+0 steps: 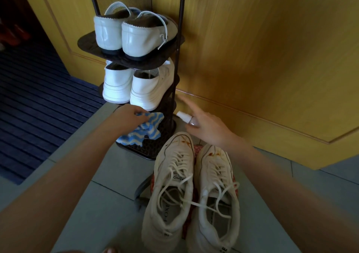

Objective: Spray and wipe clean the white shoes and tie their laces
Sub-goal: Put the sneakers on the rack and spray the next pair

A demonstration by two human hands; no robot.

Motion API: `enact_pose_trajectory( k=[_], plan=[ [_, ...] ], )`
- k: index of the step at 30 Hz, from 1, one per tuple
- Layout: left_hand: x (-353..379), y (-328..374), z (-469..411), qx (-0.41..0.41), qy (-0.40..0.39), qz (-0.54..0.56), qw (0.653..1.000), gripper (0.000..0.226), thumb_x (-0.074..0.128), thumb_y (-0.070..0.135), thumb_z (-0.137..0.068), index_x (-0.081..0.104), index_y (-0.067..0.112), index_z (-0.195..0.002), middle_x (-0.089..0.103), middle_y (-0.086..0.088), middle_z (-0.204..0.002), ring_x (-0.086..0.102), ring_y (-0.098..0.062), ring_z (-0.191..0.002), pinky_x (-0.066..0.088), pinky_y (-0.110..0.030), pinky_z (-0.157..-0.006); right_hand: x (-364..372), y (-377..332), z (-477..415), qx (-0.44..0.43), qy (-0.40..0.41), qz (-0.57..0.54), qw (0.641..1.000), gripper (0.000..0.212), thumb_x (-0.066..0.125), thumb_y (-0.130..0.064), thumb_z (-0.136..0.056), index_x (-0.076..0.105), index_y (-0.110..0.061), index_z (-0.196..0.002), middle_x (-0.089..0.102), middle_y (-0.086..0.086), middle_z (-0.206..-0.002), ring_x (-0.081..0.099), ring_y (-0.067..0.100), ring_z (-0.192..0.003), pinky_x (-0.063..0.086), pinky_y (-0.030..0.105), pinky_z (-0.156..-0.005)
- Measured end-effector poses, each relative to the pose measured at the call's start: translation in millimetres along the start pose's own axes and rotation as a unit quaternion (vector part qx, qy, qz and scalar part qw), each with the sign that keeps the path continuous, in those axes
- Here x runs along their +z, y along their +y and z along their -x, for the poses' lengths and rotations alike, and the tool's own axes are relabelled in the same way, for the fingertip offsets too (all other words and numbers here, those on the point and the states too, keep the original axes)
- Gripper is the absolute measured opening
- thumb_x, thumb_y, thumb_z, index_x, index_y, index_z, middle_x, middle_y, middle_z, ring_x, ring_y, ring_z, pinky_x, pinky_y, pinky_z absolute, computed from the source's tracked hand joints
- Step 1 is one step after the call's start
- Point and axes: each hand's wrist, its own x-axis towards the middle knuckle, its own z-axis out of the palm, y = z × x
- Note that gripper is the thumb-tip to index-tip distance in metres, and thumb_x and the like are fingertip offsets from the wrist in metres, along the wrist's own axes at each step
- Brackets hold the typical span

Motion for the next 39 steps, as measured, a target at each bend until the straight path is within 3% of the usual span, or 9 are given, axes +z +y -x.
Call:
enact_pose_trajectory(
  k=[2,4,7,9,11,17,26,33,39],
  plan=[
    [1,0,0,0.005,0.002,-0.002,1.0,0.032,0.054,0.024,-0.093,0.06,0.013,-0.123,0.059,-0.014,-0.123,0.054,-0.026,-0.112,0.04,-0.032,-0.086,-7,3,1,0.08,-0.017,-0.071,0.994,0.056,0.058,-0.03,-0.09,0.033,-0.027,-0.14,0.053,-0.006,-0.091,0.055,0.015,-0.079,0.044,0.03,-0.068],
    [2,0,-1,0.007,0.003,0.0,1.0,0.032,0.054,0.024,-0.093,0.06,0.014,-0.123,0.059,-0.014,-0.121,0.054,-0.025,-0.111,0.04,-0.032,-0.085,-11,5,5,0.135,-0.039,-0.161,0.977,0.029,0.058,-0.036,-0.089,0.058,-0.016,-0.109,0.055,-0.003,-0.087,0.052,0.013,-0.073,0.038,0.028,-0.065],
    [4,1,-1,0.012,0.002,0.004,1.0,0.031,0.054,0.023,-0.093,0.06,0.015,-0.123,0.059,-0.016,-0.12,0.054,-0.025,-0.109,0.038,-0.029,-0.081,-13,0,8,0.216,-0.044,-0.253,0.942,0.056,0.049,-0.069,-0.081,0.055,-0.015,-0.071,0.05,-0.002,-0.058,0.043,0.01,-0.047,0.035,0.024,-0.052],
    [5,3,0,0.014,0.004,0.003,1.0,0.031,0.054,0.023,-0.093,0.06,0.015,-0.123,0.058,-0.016,-0.123,0.054,-0.024,-0.11,0.037,-0.028,-0.081,-7,-3,4,0.229,-0.024,-0.218,0.948,0.07,0.039,-0.083,-0.073,0.05,-0.016,-0.059,0.044,-0.006,-0.044,0.04,0.009,-0.037,0.036,0.025,-0.052],
    [7,4,0,0.014,0.004,0.003,1.0,0.031,0.054,0.023,-0.093,0.06,0.014,-0.123,0.057,-0.016,-0.124,0.054,-0.022,-0.107,0.036,-0.028,-0.081,-1,-7,-2,0.22,-0.004,-0.141,0.965,0.07,0.039,-0.08,-0.076,0.048,-0.016,-0.05,0.046,-0.005,-0.043,0.045,0.014,-0.041,0.041,0.031,-0.058],
    [6,2,-3,0.014,0.001,-0.004,1.0,0.03,0.054,0.023,-0.093,0.061,0.016,-0.122,0.058,-0.015,-0.123,0.053,-0.024,-0.111,0.036,-0.028,-0.08,9,-15,-14,0.221,-0.014,-0.046,0.974,0.055,0.044,-0.063,-0.084,0.045,-0.016,-0.054,0.046,-0.001,-0.055,0.049,0.02,-0.053,0.035,0.029,-0.056],
    [5,1,-3,0.01,0.003,0.001,1.0,0.031,0.054,0.023,-0.093,0.061,0.015,-0.122,0.059,-0.015,-0.121,0.054,-0.024,-0.109,0.038,-0.029,-0.081,8,-26,-22,0.17,-0.012,0.106,0.98,0.067,0.035,-0.075,-0.082,0.043,-0.014,-0.055,0.045,-0.001,-0.054,0.047,0.016,-0.051,0.032,0.029,-0.048],
    [7,3,1,0.006,0.009,0.0,1.0,0.032,0.055,0.022,-0.092,0.06,0.013,-0.123,0.059,-0.014,-0.124,0.053,-0.025,-0.114,0.037,-0.027,-0.083,-3,-9,-14,0.172,-0.002,0.123,0.977,0.058,0.04,-0.063,-0.086,0.047,-0.014,-0.055,0.047,-0.001,-0.057,0.051,0.021,-0.058,0.034,0.029,-0.054],
    [10,5,0,0.011,-0.015,0.009,1.0,0.031,0.053,0.023,-0.093,0.06,0.014,-0.122,0.059,-0.013,-0.122,0.053,-0.02,-0.102,0.037,-0.028,-0.079,-5,20,9,0.201,0.024,0.05,0.978,0.061,0.039,-0.07,-0.082,0.043,-0.015,-0.056,0.041,-0.001,-0.052,0.044,0.019,-0.048,0.039,0.031,-0.058]
  ],
)
